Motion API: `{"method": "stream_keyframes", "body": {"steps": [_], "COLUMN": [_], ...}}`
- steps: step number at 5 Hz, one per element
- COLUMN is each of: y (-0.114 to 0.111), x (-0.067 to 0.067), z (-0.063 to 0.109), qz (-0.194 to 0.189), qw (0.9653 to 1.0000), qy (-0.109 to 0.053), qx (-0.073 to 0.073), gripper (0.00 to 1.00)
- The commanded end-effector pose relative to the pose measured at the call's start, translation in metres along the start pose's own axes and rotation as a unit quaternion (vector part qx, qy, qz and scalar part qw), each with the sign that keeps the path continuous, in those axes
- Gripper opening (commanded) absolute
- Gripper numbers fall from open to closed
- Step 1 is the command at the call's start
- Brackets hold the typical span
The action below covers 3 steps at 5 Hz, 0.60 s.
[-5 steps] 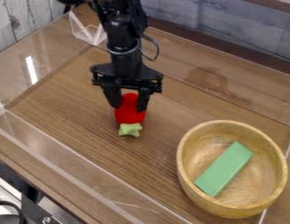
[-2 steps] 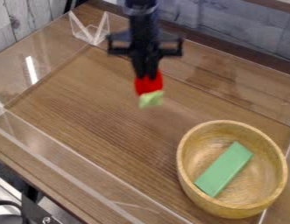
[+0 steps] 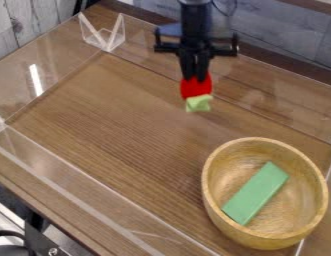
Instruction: Move the red fruit to the right
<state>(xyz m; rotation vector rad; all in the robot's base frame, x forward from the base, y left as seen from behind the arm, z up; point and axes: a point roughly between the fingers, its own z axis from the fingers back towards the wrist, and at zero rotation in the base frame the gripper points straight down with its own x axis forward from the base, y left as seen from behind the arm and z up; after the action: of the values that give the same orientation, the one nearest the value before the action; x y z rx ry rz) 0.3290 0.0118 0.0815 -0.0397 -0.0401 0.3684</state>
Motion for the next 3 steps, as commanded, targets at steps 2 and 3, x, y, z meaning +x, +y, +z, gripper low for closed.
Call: {"method": "stream_keyframes", "body": {"steps": [2,3], "y": [-0.009,-0.002], "x": [0.017,0.017], "z": [0.005,0.006], "qz": [0.021,0.025], "qw": [0.9989,0.9985], "qy": [-0.041,-0.046], "qx": [-0.012,-0.015], "gripper": [0.0,0.0]}}
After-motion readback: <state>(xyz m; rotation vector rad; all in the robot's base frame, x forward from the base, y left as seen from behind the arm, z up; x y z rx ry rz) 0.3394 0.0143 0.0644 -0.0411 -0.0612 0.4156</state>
